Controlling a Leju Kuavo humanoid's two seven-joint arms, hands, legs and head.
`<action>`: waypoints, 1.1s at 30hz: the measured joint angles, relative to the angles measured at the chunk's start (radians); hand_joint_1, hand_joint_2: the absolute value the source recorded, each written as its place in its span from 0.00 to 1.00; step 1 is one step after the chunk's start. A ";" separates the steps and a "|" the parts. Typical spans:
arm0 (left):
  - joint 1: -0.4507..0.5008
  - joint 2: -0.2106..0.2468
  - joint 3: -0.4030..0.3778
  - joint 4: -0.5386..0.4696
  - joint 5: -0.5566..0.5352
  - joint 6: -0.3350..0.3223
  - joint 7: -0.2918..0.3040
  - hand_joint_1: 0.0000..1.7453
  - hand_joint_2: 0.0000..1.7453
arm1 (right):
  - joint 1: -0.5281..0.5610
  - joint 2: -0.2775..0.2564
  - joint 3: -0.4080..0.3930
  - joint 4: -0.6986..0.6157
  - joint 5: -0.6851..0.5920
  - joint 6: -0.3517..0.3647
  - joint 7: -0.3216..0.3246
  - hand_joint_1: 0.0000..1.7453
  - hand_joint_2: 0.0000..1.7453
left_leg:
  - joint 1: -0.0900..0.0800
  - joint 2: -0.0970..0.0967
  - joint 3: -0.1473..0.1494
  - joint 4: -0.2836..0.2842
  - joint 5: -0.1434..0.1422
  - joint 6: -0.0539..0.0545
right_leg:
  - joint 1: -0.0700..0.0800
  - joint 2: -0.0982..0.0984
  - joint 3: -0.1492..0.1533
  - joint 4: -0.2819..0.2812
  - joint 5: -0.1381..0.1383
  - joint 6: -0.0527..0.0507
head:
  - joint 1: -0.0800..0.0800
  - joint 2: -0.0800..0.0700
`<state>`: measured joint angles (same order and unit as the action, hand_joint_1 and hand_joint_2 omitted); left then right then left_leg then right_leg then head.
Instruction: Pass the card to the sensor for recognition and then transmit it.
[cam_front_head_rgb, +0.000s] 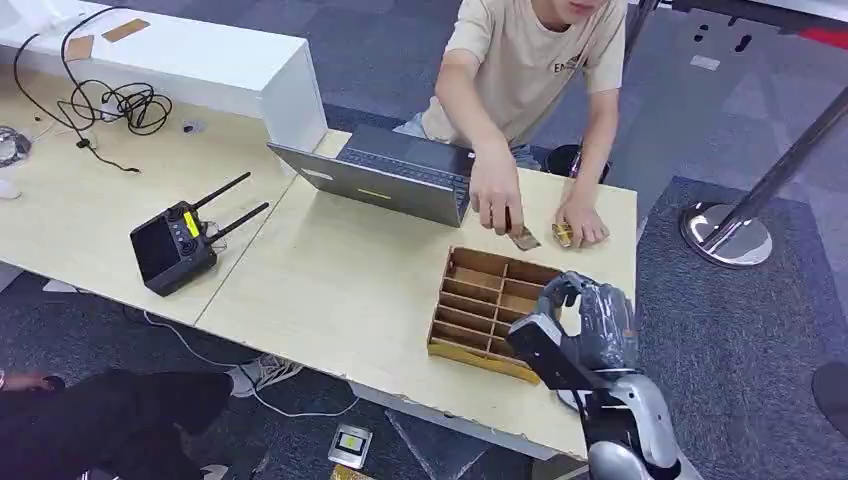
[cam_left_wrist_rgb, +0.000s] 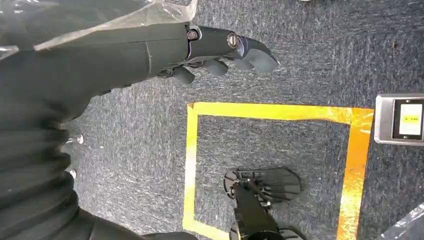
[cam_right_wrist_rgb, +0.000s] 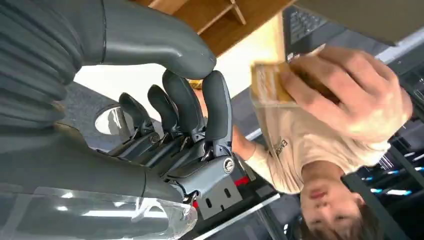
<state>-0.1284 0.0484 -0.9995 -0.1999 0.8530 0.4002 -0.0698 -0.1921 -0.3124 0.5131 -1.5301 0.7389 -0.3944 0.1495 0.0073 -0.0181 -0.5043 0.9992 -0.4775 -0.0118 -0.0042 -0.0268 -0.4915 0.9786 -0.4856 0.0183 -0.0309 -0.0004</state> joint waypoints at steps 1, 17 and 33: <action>-0.001 0.000 0.000 0.000 -0.001 -0.001 0.006 0.00 1.00 | 0.000 -0.001 0.002 0.005 0.000 0.001 0.000 0.52 1.00 | 0.000 0.000 0.000 0.000 0.000 0.000 | 0.000 0.000 0.000 0.000 0.000 0.000 | 0.000 0.000; -0.003 0.000 -0.001 0.000 -0.007 -0.001 0.010 0.00 1.00 | -0.004 -0.003 0.008 0.084 -0.023 -0.011 -0.017 0.47 1.00 | 0.000 0.000 0.000 0.000 0.000 0.000 | 0.000 0.000 0.000 0.000 0.000 0.000 | 0.000 0.000; -0.004 0.000 -0.002 0.000 -0.008 -0.001 0.010 0.00 1.00 | -0.005 -0.002 0.009 0.115 -0.036 -0.011 -0.024 0.36 1.00 | 0.000 0.000 0.000 0.000 0.000 0.000 | 0.000 0.000 0.000 0.000 0.000 0.000 | 0.000 0.000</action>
<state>-0.1323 0.0481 -1.0010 -0.2003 0.8454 0.3994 -0.0603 -0.1968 -0.3147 0.5219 -1.4149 0.7027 -0.4059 0.1259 0.0073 -0.0180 -0.5043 0.9992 -0.4775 -0.0118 -0.0042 -0.0268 -0.4915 0.9786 -0.4856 0.0183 -0.0313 -0.0004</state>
